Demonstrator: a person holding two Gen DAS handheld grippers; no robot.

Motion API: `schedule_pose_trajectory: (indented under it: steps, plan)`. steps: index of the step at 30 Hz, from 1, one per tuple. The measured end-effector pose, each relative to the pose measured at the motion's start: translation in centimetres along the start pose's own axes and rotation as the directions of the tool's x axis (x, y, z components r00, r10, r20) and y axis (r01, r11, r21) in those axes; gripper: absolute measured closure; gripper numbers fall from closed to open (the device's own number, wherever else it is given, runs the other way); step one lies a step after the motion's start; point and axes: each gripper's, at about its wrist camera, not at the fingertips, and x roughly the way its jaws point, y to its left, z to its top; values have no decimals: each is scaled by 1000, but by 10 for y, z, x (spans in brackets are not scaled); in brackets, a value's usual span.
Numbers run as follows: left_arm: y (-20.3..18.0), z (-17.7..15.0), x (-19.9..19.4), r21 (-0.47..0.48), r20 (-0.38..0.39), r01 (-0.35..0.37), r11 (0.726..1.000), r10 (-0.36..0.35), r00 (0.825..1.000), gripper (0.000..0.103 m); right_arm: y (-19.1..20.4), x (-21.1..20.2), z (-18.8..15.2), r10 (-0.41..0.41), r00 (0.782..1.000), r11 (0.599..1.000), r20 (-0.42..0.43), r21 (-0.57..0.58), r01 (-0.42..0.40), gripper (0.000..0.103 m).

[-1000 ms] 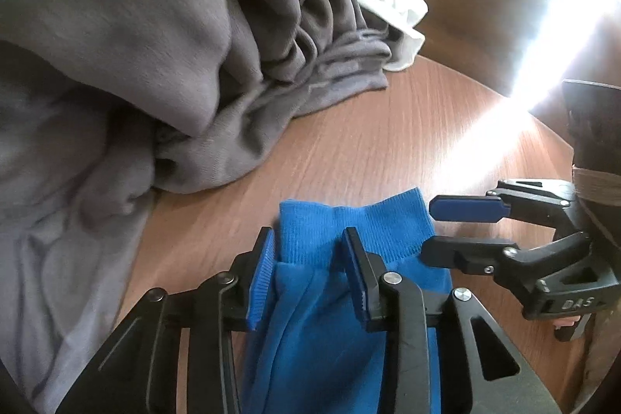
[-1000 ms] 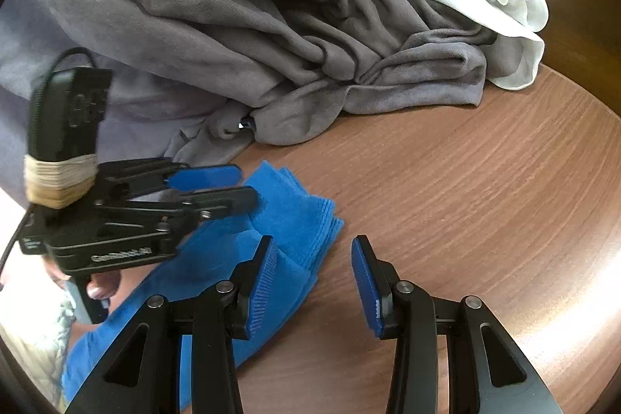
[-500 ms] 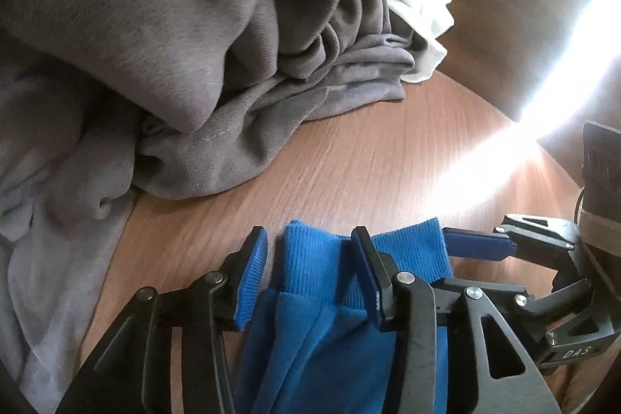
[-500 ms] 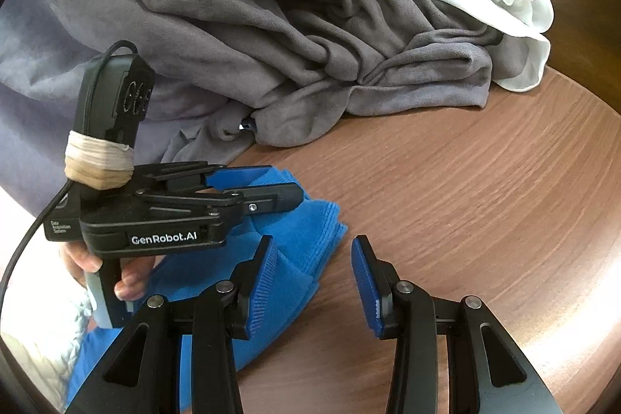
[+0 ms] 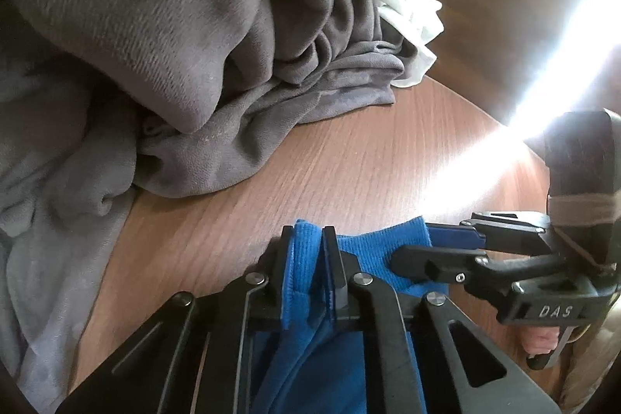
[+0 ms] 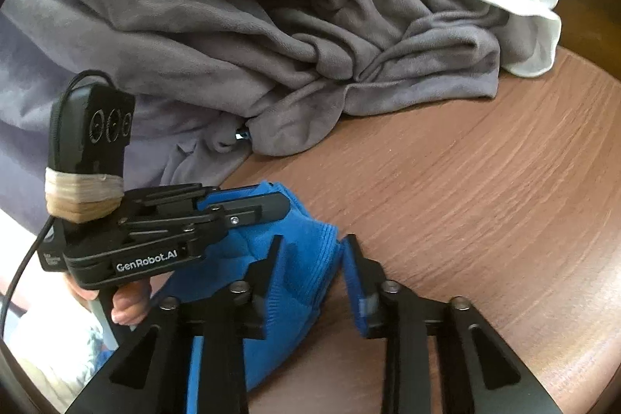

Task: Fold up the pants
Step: 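Grasp the cuff beside the left gripper with the right gripper, then lift and fold the cuff end over with both grippers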

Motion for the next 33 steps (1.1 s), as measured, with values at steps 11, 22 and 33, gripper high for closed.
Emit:
schedule_pose_trajectory:
  steps: [11,22,33]
  plan:
    - [-22,4,-48,22,126,-13,1000,10,992,91,25,-36,3,0,997,997,78,-81,6,86]
    - [-37,-13,-134,19,291,-28,999,22,957,91,90,-87,-1,30,978,973,207,-229,19,86]
    - [-41,-63,-212,37,384,-29,999,12,923,92,165,-116,-35,45,958,944,283,-326,52,87]
